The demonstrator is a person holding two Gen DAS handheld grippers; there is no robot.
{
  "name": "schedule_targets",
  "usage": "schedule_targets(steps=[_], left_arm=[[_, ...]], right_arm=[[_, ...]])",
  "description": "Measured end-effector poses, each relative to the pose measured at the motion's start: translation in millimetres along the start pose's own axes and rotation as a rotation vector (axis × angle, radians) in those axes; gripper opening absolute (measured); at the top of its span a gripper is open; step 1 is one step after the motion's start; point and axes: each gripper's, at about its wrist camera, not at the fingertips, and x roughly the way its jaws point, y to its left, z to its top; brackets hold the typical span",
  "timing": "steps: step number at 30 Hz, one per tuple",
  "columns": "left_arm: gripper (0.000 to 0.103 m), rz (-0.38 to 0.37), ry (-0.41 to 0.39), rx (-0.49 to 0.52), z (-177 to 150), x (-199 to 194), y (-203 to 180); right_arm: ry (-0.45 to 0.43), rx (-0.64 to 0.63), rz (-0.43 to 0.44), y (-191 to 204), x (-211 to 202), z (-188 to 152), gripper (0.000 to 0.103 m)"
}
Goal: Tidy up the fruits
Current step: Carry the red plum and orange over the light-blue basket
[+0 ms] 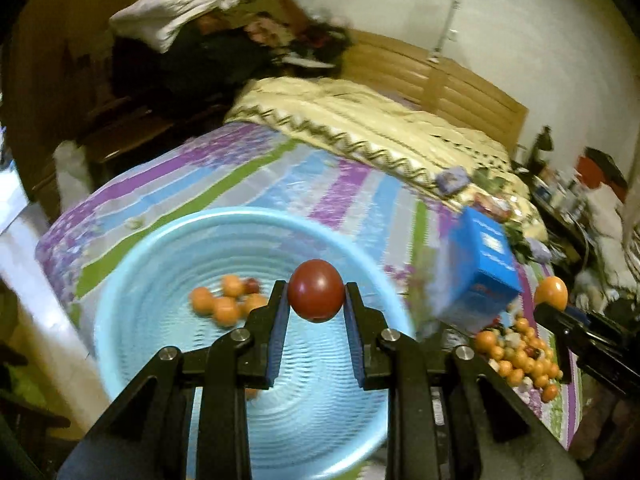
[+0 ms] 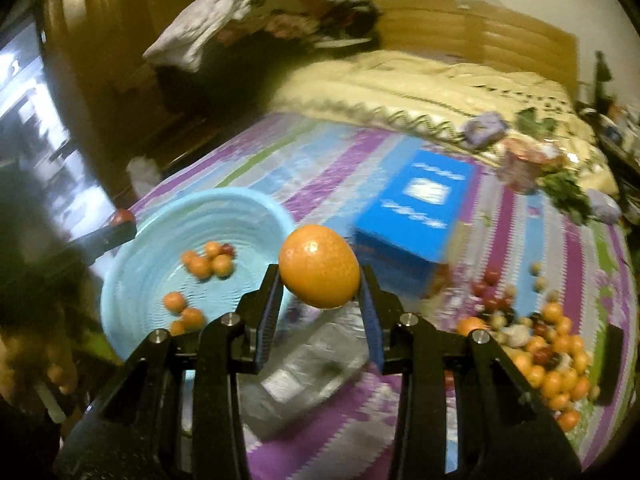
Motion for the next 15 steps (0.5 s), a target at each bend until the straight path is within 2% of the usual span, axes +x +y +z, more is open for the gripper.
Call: schedule_targets(steps=[6,10,15], left_arm=[[0.027,0.044,0.056,-0.063,0.7,10.9,62.4],[0.027,0.044,0.102,-0.069,-1.7,21.7,83.1],[0.027,0.043,0.153,-0.070,-4.7,41.6,98.6]], right_arm=[[0.087,-0.026,0.060,34.6,35.3,6.7,0.039],[0.155,-0.024,0.091,49.5,61.9,4.8,0.039],[0.214,-0.026,0.091,56.9,82.1,1.2,0.039]])
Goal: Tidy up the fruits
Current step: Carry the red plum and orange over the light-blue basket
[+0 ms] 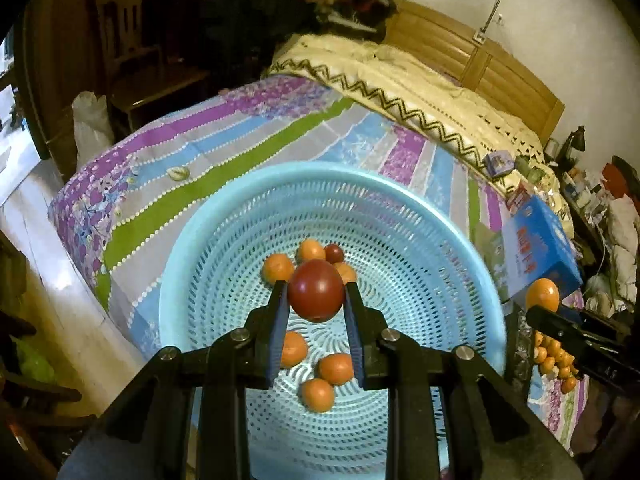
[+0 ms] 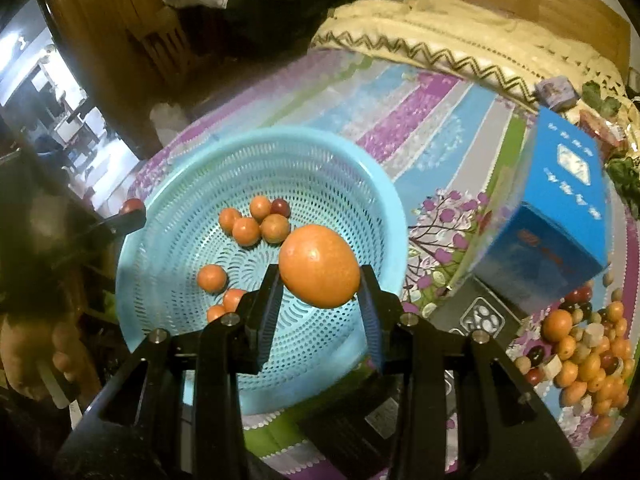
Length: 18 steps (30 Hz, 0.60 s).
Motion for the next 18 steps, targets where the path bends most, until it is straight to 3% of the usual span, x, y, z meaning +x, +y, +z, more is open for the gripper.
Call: schedule_targets(steps=[10,18], left_arm=[[0.027,-0.011,0.086,0.007,-0.3,35.7,11.5],[0.027,-0.033,0.124,0.056,-6.1,47.6,-6.6]], right_arm=[[0.066,0.002,0.011,0.7,24.6,3.7,0.039],[0.094,0.005,0.025,2.5,35.7,1.2,0.039]])
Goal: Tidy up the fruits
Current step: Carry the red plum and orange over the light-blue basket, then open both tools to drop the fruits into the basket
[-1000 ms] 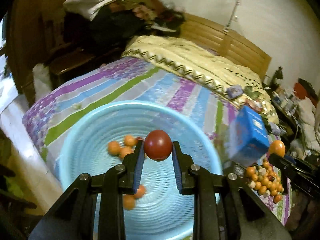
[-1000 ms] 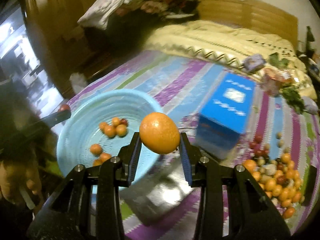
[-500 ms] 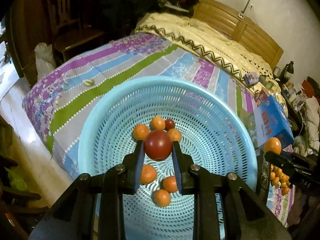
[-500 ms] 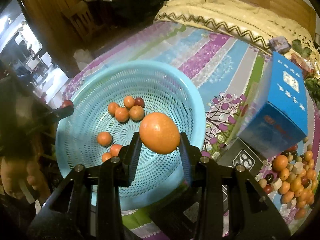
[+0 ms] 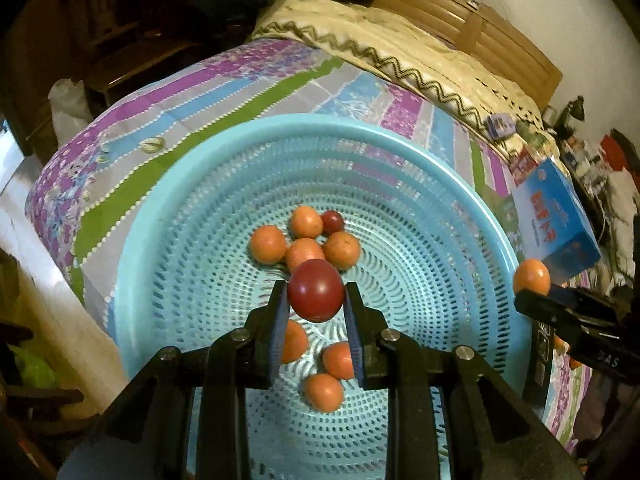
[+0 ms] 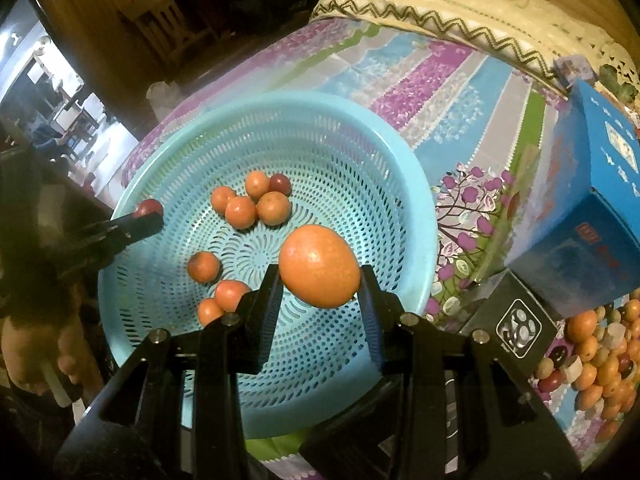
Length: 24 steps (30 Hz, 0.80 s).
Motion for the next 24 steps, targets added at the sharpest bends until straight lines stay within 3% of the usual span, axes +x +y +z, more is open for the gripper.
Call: schedule_targets(steps=[24], left_arm=[[0.027,-0.002,0.037,0.033,-8.0,13.9,-16.5]], right_arm=[[0.020,-0.007,0.015,5.0,12.2,-1.0,0.039]])
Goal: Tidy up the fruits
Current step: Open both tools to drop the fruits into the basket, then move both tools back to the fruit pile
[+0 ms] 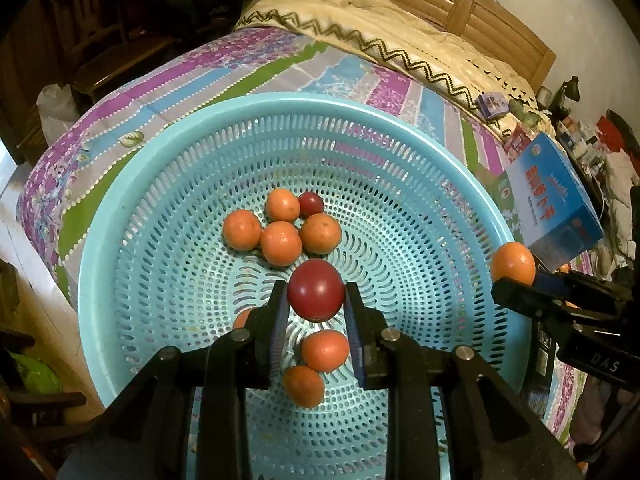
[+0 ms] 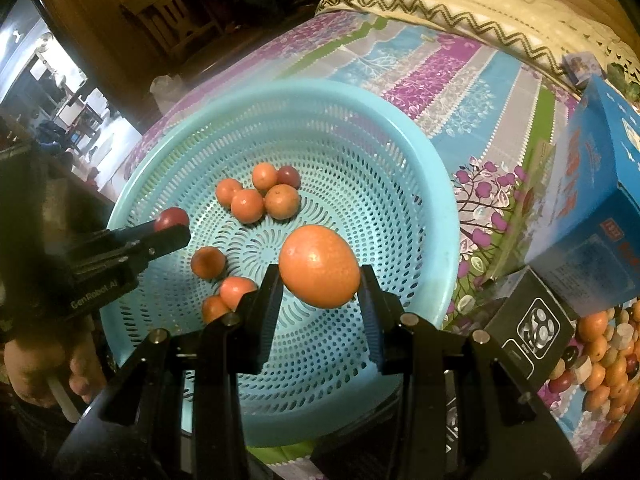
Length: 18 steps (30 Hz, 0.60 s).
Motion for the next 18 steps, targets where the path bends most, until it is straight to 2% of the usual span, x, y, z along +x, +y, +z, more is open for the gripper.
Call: schedule_targets(steps=[3,5,8,10,18], left_arm=[[0.029,0.006,0.015,-0.002,-0.8,3.7,1.3],[0.048,0.005,0.023,-0.010,-1.1,5.5,3.4],[0.059,0.015,0.014,-0.007,-1.8,4.4,2.5],[0.065,0.013,0.010,-0.015,-1.4,2.9,3.1],[0.067,0.022,-0.014,-0.036,0.1,-7.9,3.1]], right_arm=[[0.002,-0.002,0.002,0.8,0.1,0.1,0.040],[0.000,-0.002,0.006,1.2,0.2,0.9,0.040],[-0.010,-0.007,0.004,3.0,-1.8,1.5,0.058],[-0.027,-0.004,0.004,2.9,-5.4,1.7,0.060],[-0.049,0.014,0.008,-1.1,-17.9,-1.2,0.061]])
